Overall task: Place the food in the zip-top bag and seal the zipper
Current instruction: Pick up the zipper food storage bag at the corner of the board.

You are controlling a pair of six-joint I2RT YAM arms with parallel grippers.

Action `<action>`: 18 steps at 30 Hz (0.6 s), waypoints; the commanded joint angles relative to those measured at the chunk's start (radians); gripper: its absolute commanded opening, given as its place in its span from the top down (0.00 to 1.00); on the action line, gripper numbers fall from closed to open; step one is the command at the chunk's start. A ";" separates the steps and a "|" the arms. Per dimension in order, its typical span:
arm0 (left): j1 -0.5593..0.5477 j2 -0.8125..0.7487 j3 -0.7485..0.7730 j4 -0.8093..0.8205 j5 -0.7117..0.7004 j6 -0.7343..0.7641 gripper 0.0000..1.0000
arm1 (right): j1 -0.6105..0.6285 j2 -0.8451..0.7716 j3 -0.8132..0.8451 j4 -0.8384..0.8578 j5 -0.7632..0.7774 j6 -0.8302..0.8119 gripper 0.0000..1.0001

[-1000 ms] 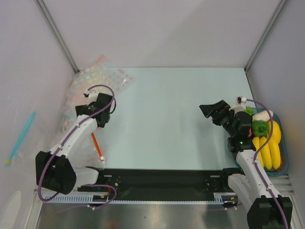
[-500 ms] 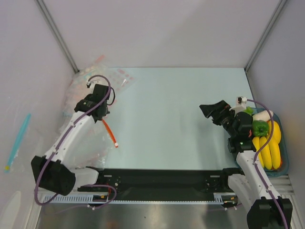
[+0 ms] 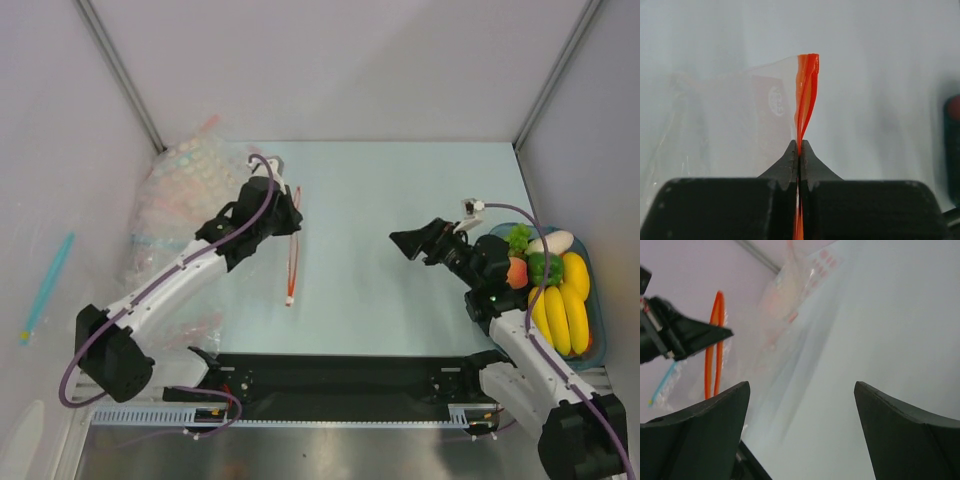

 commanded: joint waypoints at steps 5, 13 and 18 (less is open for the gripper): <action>-0.082 0.015 -0.118 0.371 0.089 -0.043 1.00 | 0.265 0.072 0.097 0.012 0.091 -0.228 0.18; -0.122 -0.182 -0.409 0.633 0.128 -0.072 0.96 | 0.449 0.204 0.140 0.042 0.165 -0.296 0.37; -0.161 -0.261 -0.466 0.667 0.061 -0.017 0.98 | 0.580 0.224 0.157 0.047 0.241 -0.406 0.47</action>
